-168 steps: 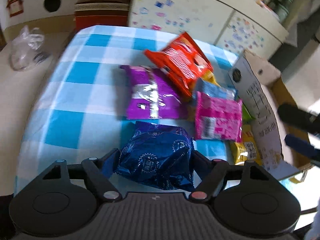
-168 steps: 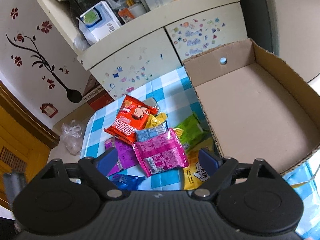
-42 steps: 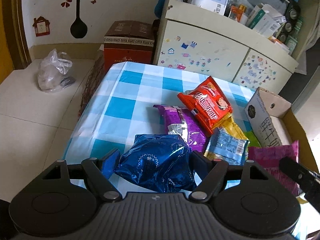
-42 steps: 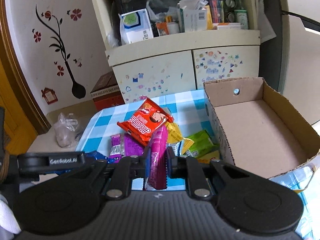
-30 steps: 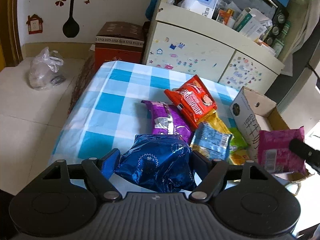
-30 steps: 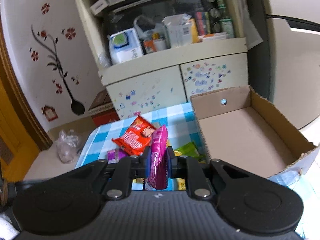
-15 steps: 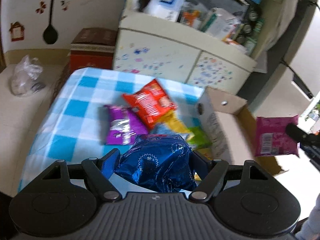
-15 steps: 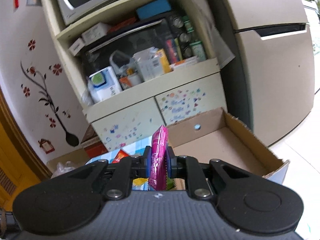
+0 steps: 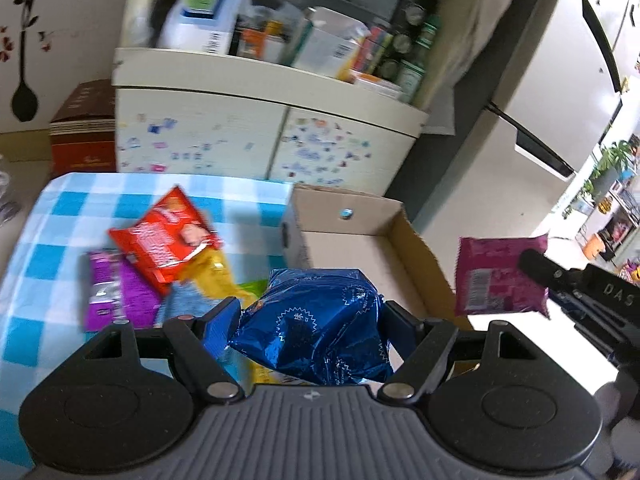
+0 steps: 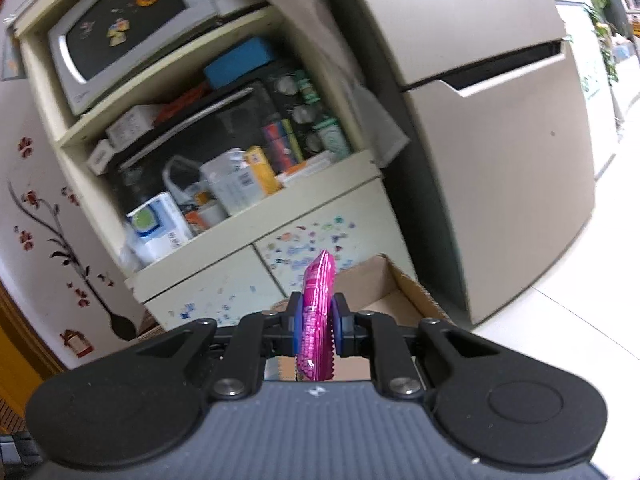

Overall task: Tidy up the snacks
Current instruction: 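Release the pink bag into the cardboard box while the left tool drops the blue bag in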

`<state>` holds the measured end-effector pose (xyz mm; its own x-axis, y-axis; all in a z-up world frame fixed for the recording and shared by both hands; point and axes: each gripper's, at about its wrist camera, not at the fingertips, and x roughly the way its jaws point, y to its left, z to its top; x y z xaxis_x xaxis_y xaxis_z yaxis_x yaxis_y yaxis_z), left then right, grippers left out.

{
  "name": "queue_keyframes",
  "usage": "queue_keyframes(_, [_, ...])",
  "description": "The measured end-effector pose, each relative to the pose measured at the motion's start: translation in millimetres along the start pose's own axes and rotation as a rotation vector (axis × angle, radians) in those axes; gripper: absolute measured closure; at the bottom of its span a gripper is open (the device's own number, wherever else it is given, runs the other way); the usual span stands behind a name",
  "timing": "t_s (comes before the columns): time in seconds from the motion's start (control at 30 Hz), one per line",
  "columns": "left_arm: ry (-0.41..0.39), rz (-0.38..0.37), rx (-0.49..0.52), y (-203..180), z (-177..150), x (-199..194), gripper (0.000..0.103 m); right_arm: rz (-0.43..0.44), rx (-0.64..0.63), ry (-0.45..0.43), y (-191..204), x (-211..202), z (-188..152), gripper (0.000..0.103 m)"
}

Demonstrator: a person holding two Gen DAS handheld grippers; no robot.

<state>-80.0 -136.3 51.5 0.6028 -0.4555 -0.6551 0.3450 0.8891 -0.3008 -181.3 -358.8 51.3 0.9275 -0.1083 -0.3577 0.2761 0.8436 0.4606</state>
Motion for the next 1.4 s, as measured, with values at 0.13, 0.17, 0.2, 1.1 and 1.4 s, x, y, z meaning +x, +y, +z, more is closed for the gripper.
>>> queue_keyframes(0.13, [0.025, -0.027, 0.004, -17.5, 3.4, 18.6, 0.022, -0.022, 0.046, 0.023, -9.5, 8.3, 1.1, 0.089])
queue_keyframes(0.17, [0.031, -0.03, 0.008, -21.4, 4.3, 23.0, 0.022, -0.023, 0.05, 0.025, -10.1, 10.4, 1.8, 0.089])
queue_keyframes(0.2, [0.035, -0.033, 0.013, -24.5, 4.7, 26.6, 0.022, -0.027, 0.05, 0.024, -10.4, 12.4, 2.6, 0.089])
queue_keyframes(1.1, [-0.001, 0.094, 0.018, 30.0, 47.5, 35.2, 0.005, 0.101, 0.068, 0.067, 3.5, 33.9, -5.0, 0.04])
queue_keyframes(1.4, [0.063, 0.236, 0.0, 93.3, 26.7, 37.7, 0.005, 0.252, -0.156, 0.154, 54.2, 30.1, -38.2, 0.034])
